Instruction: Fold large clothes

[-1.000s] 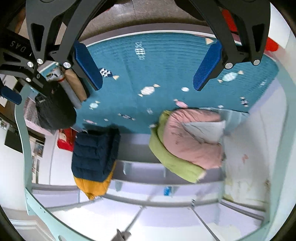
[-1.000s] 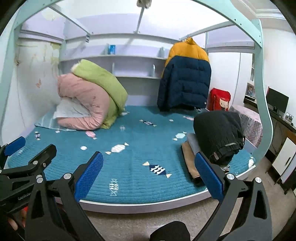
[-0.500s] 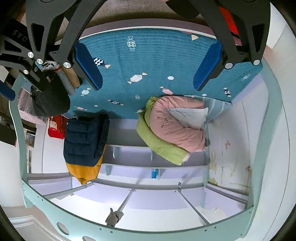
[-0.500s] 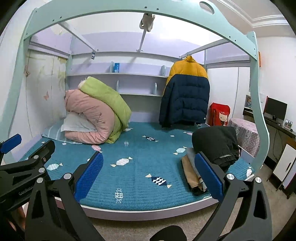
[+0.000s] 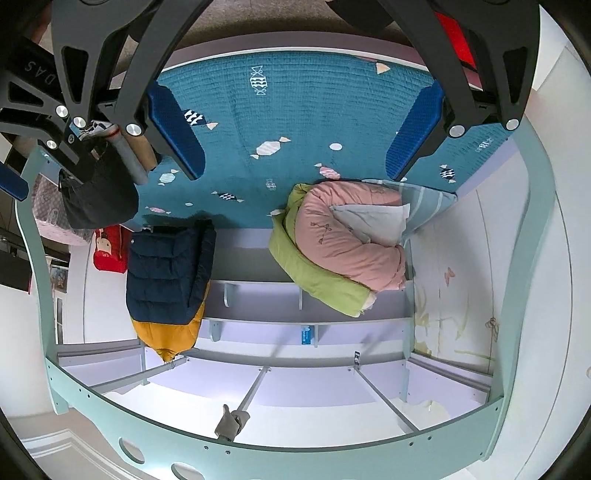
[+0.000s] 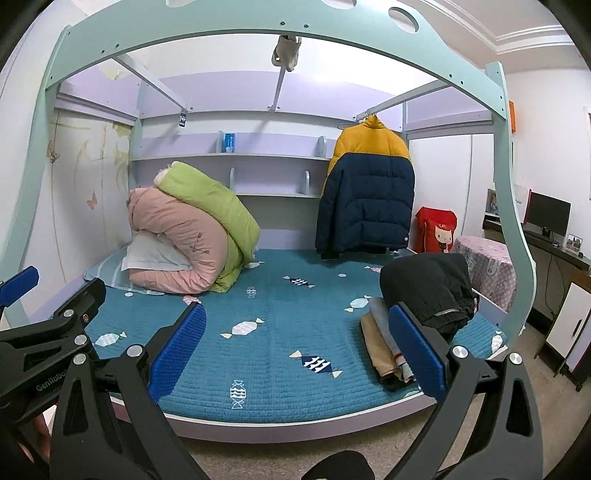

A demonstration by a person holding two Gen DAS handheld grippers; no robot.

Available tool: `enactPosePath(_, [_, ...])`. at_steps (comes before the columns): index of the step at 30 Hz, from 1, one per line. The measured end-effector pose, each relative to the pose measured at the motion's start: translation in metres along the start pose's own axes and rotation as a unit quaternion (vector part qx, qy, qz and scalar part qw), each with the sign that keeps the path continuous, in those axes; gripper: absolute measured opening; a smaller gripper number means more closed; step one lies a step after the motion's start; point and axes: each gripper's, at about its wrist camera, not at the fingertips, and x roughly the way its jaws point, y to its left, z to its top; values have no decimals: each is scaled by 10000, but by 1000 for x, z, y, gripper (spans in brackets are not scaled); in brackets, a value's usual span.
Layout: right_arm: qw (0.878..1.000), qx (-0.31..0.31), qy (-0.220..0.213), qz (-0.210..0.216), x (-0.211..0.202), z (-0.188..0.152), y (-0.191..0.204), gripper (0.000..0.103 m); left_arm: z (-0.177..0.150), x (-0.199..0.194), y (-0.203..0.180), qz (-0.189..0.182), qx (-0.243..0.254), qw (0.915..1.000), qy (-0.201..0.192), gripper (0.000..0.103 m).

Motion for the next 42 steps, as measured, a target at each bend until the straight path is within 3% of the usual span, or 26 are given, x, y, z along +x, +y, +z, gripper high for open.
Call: enactPosePath(42, [9999,43,110,-17,11,-4,-9,96,1,18,-2,-123,48,9999,-100,98])
